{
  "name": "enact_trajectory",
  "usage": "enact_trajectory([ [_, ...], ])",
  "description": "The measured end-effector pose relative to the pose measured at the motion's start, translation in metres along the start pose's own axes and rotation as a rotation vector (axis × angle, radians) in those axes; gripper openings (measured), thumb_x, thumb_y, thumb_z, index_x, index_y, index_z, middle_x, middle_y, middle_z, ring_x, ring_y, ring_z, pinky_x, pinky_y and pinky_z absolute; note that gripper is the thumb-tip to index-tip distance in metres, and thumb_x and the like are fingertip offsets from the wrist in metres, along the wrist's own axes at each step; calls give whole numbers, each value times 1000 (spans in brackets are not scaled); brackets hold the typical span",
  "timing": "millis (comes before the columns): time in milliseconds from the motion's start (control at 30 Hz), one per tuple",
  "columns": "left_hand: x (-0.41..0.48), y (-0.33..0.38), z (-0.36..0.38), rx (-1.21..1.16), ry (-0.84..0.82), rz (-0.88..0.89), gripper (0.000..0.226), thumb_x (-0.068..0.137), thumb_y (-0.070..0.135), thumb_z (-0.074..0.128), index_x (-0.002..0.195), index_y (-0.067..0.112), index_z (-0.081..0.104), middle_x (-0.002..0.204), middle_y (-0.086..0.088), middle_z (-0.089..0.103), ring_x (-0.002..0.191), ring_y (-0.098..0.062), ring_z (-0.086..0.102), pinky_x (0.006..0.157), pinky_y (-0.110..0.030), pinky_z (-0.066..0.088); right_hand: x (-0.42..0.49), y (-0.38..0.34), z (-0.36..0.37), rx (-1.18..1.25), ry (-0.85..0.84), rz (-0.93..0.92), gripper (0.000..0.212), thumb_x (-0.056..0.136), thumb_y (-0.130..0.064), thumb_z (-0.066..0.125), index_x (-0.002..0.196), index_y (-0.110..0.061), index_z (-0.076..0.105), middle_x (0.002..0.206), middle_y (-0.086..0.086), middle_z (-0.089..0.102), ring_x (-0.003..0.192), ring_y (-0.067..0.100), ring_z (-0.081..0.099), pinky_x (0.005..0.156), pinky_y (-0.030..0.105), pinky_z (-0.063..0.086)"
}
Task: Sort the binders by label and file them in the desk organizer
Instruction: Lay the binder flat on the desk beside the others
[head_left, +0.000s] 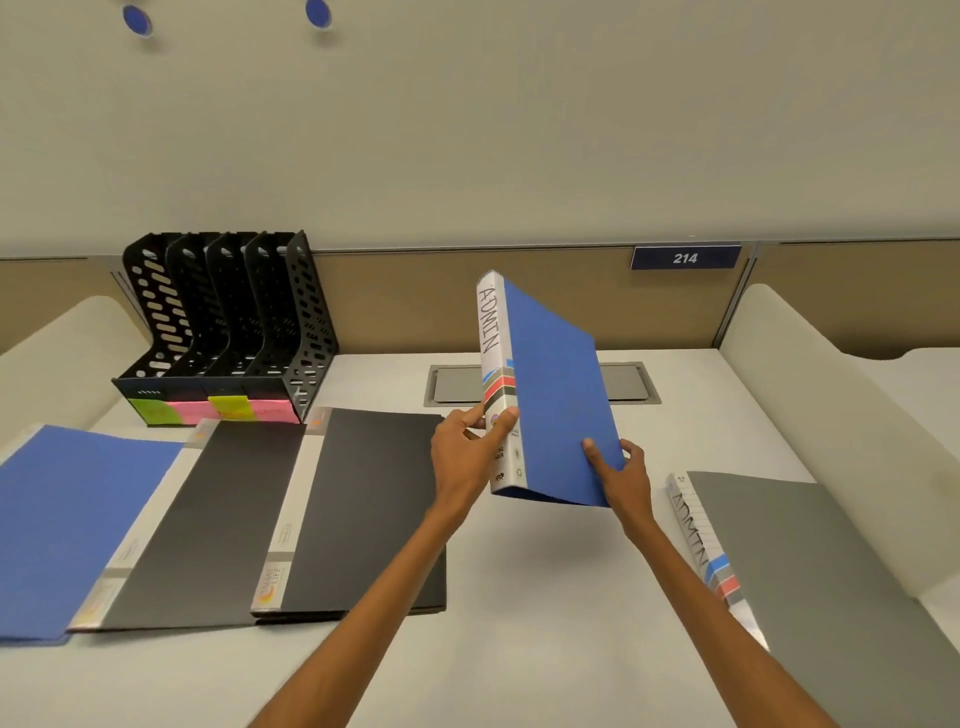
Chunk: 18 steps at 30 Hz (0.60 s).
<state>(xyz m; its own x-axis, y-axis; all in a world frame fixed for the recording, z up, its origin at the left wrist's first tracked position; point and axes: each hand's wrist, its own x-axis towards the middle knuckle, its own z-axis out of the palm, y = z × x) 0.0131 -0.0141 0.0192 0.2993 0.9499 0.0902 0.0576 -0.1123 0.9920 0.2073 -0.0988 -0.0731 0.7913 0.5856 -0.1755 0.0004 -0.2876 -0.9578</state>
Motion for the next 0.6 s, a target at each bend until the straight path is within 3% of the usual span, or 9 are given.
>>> enact_trajectory([
  [67, 1, -15, -11, 1, -2, -42, 19, 84, 38, 73, 98, 28, 69, 95, -1, 72, 77, -16, 74, 70, -37, 61, -3, 4, 4, -49, 31, -13, 80, 82, -55, 69, 142, -14, 35, 136, 8, 52, 116, 28, 57, 96, 46, 53],
  [200, 3, -46, -31, 68, -22, -127, 25, 90, 35, 67, 109, 19, 70, 99, -1, 74, 80, -16, 75, 74, -42, 61, -9, 18, 14, -138, 35, -13, 84, 81, -52, 72, 144, -11, 34, 140, 10, 48, 123, 31, 53, 102, 51, 48],
  [333, -7, -74, -43, 87, -14, -131, 18, 92, 30, 66, 109, 23, 67, 90, 12, 75, 76, -5, 74, 59, -20, 58, -12, 34, 20, -267, -5, 19, 84, 82, -49, 72, 145, -9, 33, 141, 13, 48, 125, 34, 50, 103, 51, 45],
  [400, -14, -91, -48, 117, -14, -148, 20, 91, 28, 67, 110, 22, 67, 85, 19, 73, 73, -2, 73, 55, -15, 55, -14, 44, 22, -366, -27, 29, 84, 83, -49, 71, 145, -7, 33, 140, 16, 48, 127, 36, 46, 105, 51, 42],
  [600, -29, -136, -58, 368, 80, -213, 25, 91, 25, 68, 114, 17, 69, 103, 1, 74, 63, -2, 65, 49, -8, 47, -30, 67, 27, -787, -55, 6, 88, 86, -60, 59, 150, -12, 23, 142, 14, 34, 132, 33, 28, 106, 44, 31],
])
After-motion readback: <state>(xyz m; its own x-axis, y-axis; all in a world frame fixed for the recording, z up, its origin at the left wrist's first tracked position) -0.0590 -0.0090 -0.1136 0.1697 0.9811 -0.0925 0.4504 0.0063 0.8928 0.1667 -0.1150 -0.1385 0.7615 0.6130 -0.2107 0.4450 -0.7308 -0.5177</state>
